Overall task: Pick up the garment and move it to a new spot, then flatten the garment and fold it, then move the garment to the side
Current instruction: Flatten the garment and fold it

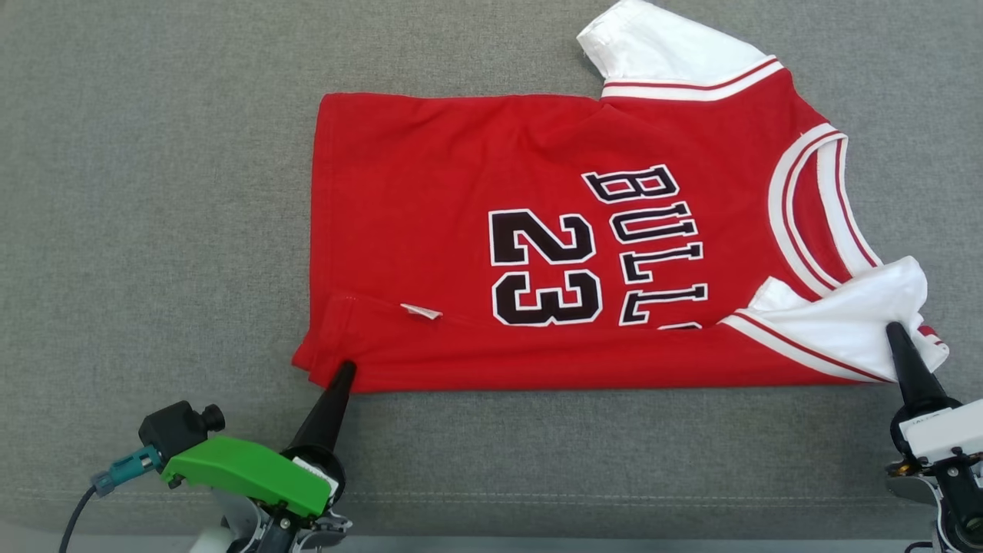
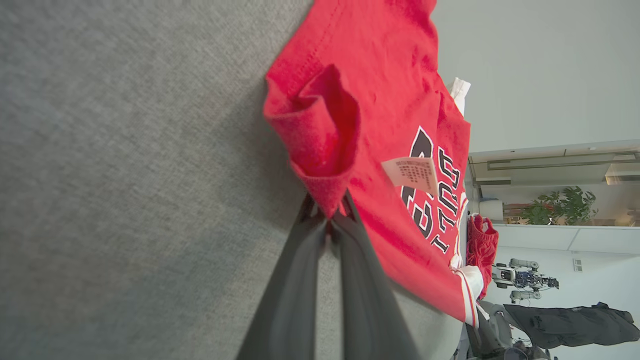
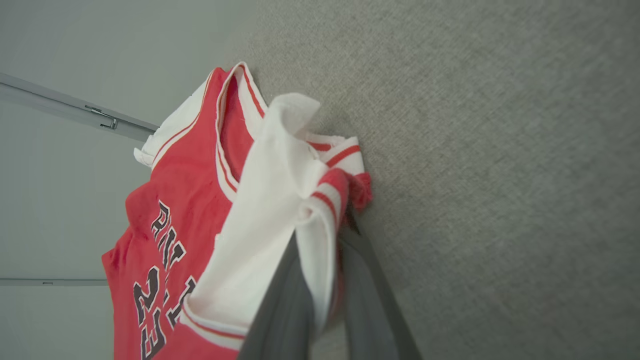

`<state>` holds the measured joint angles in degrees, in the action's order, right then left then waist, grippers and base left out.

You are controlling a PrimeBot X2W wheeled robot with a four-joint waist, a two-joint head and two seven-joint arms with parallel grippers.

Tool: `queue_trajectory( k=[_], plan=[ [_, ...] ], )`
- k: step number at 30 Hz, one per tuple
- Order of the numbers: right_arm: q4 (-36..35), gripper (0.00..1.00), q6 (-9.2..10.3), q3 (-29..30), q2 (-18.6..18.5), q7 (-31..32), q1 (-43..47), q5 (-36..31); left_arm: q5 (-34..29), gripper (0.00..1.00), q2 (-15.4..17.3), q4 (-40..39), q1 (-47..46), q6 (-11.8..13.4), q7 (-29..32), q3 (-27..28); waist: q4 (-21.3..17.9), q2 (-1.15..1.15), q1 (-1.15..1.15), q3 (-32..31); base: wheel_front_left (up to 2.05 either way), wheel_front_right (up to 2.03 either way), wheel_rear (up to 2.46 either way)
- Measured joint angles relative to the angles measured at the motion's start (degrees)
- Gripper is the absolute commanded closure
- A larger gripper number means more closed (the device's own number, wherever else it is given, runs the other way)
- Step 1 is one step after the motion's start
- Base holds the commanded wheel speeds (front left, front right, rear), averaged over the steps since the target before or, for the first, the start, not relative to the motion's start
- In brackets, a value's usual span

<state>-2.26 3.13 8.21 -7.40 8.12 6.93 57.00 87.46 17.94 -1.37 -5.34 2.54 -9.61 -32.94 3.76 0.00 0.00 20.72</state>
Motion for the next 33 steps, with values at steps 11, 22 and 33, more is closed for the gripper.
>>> queue_trajectory(
  k=[11,22,33],
  plan=[
    [2.58,0.0,0.57,-2.4,-1.11,1.11,-1.83,-3.04,0.04,0.71,-1.24,1.82,-0.57,0.58,-0.54,0.63,1.45,0.0,0.0,0.34,0.0,0.0,0.0],
    [2.57,0.0,0.56,-2.29,-0.26,1.15,-2.01,-3.04,0.53,0.0,-2.27,2.19,-0.51,0.6,-0.02,-0.57,1.24,0.0,0.0,0.3,0.0,0.0,0.0],
    [1.38,0.0,1.04,-1.67,-0.03,0.89,-0.42,-3.09,0.59,0.0,-1.09,2.2,0.74,1.05,-0.1,0.15,-0.42,0.0,0.0,-0.03,0.0,0.0,0.0]
  ],
)
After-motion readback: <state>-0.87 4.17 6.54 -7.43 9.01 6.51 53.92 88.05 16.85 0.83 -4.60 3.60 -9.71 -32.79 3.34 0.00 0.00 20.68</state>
